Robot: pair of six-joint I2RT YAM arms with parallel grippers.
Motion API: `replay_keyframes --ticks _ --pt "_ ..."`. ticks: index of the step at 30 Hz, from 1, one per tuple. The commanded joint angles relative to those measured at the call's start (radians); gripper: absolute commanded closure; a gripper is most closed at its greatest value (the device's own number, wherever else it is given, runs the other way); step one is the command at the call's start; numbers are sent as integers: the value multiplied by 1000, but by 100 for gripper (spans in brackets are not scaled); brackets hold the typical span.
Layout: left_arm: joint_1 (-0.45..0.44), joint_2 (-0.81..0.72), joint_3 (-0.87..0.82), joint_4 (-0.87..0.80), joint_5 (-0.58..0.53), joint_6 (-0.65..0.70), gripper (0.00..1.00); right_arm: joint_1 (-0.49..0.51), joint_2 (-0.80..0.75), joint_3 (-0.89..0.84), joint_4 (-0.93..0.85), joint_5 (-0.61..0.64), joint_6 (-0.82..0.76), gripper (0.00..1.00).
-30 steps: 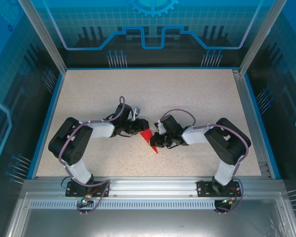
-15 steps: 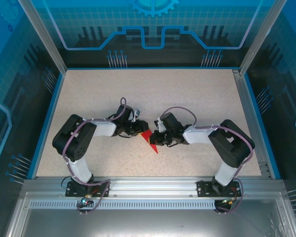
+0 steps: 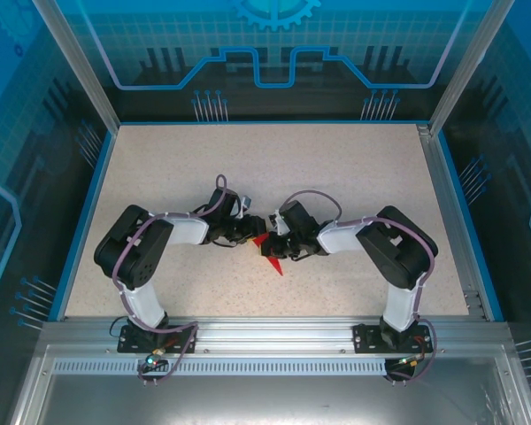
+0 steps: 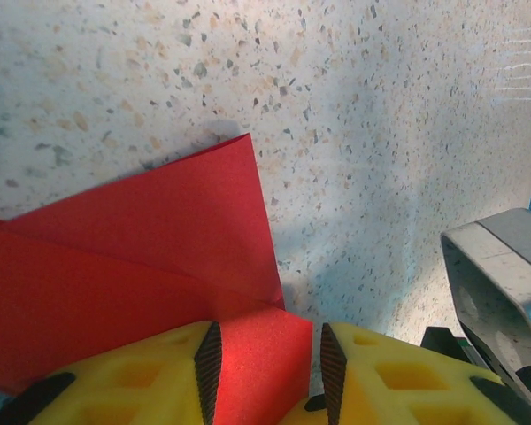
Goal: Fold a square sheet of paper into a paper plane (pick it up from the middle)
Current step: Fold the wing for the fifth time at the center of the table.
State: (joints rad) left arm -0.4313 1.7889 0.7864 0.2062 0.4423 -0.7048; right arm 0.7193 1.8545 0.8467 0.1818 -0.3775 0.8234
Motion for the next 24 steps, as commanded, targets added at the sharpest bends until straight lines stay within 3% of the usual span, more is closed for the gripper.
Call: replay_keyframes --ticks 1,24 --pt "1 51 -16 -47 -59 25 61 9 -23 -43 -61 22 -3 94" --pt "10 55 -12 -64 -68 28 61 14 -202 -256 -66 -25 -55 91"
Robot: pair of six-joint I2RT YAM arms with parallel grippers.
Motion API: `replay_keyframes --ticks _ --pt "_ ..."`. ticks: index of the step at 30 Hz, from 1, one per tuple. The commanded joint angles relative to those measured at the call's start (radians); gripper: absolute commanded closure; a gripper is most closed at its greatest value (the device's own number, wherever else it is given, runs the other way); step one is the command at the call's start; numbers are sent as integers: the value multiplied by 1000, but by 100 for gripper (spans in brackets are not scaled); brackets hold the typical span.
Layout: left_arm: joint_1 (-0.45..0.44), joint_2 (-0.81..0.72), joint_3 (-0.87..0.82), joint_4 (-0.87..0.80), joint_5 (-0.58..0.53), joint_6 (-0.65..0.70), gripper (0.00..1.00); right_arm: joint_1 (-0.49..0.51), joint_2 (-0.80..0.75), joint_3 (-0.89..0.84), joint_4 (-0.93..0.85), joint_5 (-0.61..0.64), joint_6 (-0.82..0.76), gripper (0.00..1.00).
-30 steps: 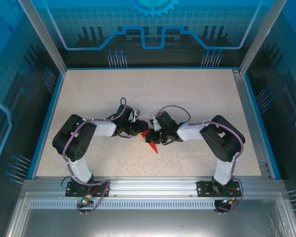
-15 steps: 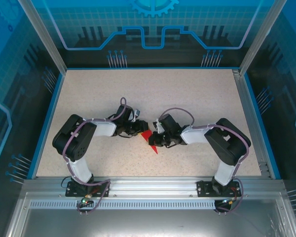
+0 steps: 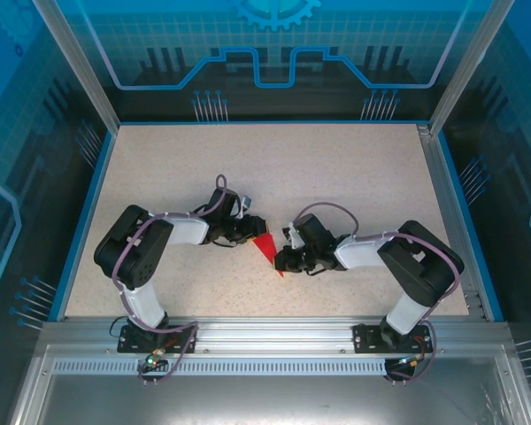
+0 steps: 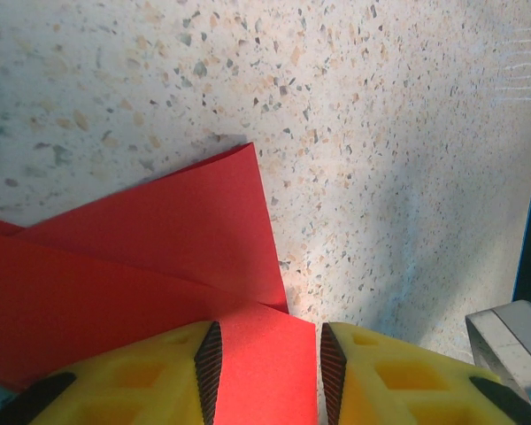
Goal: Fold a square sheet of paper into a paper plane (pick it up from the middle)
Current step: Fold the wing for the fifth time at the center of the table.
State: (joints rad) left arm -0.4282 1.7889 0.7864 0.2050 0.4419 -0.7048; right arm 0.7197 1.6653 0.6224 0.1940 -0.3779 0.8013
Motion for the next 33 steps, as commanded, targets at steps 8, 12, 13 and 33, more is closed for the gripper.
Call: replay_keyframes --ticks 8,12,13,33 --pt "7 63 -4 -62 -66 27 61 13 -54 -95 -75 -31 -33 91" --pt "7 63 -1 -65 -68 27 61 13 -66 -133 -62 -33 -19 90" --pt "6 63 -1 -65 -69 26 61 13 -66 -142 -60 -33 -18 90" --pt "5 -58 46 -184 -54 37 50 -16 -385 -45 -375 347 -126 64"
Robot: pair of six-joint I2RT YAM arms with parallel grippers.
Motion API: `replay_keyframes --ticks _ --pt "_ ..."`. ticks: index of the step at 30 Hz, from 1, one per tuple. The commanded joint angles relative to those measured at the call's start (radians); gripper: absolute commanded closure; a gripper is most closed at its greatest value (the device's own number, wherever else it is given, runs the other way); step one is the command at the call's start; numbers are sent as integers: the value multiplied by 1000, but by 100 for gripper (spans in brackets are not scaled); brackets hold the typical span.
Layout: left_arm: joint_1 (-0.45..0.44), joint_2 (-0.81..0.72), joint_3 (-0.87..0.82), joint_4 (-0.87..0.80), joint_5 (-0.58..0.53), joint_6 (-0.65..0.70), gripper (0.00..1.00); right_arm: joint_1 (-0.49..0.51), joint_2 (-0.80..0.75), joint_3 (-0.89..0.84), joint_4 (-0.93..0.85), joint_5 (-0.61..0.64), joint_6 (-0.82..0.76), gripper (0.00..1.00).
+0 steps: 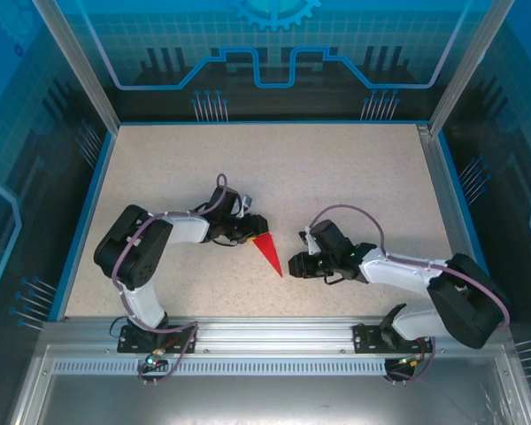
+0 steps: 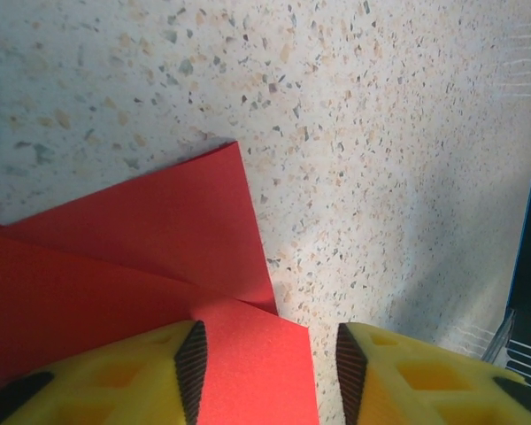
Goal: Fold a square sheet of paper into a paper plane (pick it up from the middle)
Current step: Fold the wing for the fifth time at the center of the table, then turn over the paper plane at the center of the table.
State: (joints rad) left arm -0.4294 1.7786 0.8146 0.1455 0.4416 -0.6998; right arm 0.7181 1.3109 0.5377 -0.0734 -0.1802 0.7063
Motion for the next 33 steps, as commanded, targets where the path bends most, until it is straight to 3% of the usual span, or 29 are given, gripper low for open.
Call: replay_keyframes --ticks 1,3,6,12,24,33 --pt "6 -70 16 -137 -60 27 49 -23 -38 40 -103 167 -25 60" --pt "2 -130 7 -155 -69 9 39 -45 -51 30 -67 188 0 53" --pt "-10 -203 14 -220 -93 -4 37 -72 -60 -9 25 190 45 43" --pt "-54 -253 57 -396 -207 -52 27 -111 -43 -77 162 158 126 32" --pt "-164 -5 384 -771 -401 -48 24 -123 -30 -117 232 103 168 27" --pt "-174 84 504 -938 -492 -66 24 -120 -6 -101 212 82 165 27"
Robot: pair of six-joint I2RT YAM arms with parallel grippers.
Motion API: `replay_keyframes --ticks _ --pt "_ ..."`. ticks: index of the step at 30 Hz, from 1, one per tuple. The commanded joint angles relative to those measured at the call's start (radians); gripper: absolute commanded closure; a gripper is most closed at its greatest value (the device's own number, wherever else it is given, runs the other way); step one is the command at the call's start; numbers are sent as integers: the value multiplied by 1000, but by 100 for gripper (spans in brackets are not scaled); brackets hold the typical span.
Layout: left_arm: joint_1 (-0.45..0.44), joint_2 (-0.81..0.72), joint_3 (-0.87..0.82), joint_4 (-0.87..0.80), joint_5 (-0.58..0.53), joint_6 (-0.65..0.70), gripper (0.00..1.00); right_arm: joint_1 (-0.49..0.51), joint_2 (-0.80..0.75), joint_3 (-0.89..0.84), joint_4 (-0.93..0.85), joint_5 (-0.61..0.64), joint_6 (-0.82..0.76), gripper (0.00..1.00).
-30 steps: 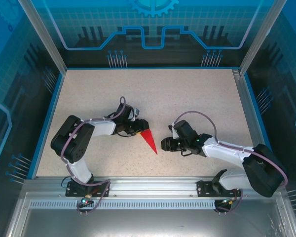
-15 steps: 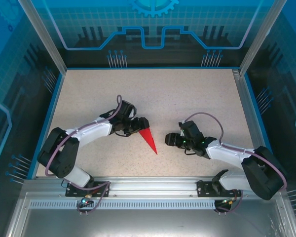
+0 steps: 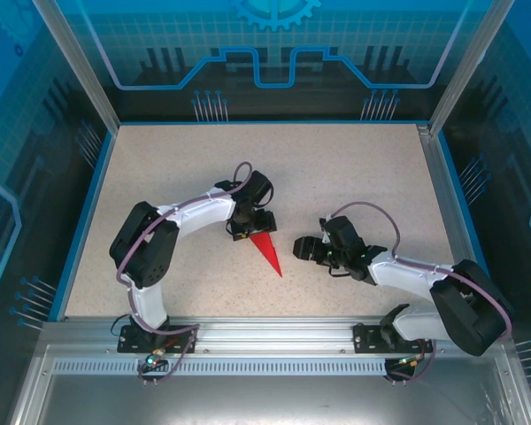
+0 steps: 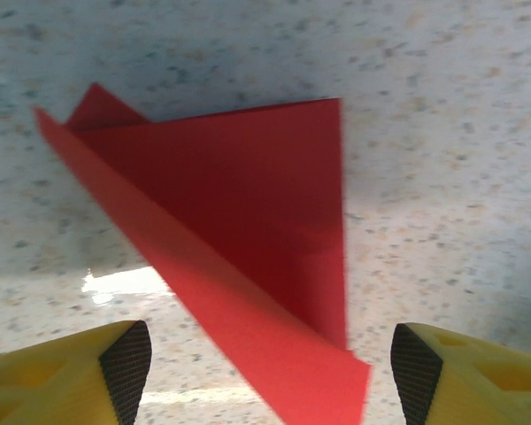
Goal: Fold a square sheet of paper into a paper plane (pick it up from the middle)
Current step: Turn over the paper plane at the center of the table.
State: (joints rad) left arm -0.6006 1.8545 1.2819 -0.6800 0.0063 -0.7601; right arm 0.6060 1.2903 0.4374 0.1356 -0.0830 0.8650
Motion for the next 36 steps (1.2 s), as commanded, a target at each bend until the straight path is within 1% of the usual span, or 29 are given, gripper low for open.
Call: replay_keyframes --ticks 1,5,9,13,17,21,28,32,36 --pt "-4 8 39 -115 -60 -8 24 -8 21 5 1 -18 4 27" --pt "-3 29 61 -129 -54 -4 22 -5 53 19 12 -40 -1 26" --pt "-4 25 55 -71 17 13 21 9 84 42 15 -58 -7 26" --pt "-4 22 56 -97 -14 15 21 29 110 68 18 -70 -12 27" --pt "-3 1 27 -80 -15 13 25 52 141 95 14 -69 -21 28" --pt "-2 -21 9 -65 -14 13 26 66 166 112 10 -63 -18 29" --pt "-1 -33 -12 -58 -18 15 33 85 181 125 12 -55 -12 30" --pt "-2 -66 -52 -32 -14 14 35 93 182 135 0 -50 -18 30" --pt "1 -91 -79 -19 -20 17 41 95 194 145 -2 -55 -22 31"
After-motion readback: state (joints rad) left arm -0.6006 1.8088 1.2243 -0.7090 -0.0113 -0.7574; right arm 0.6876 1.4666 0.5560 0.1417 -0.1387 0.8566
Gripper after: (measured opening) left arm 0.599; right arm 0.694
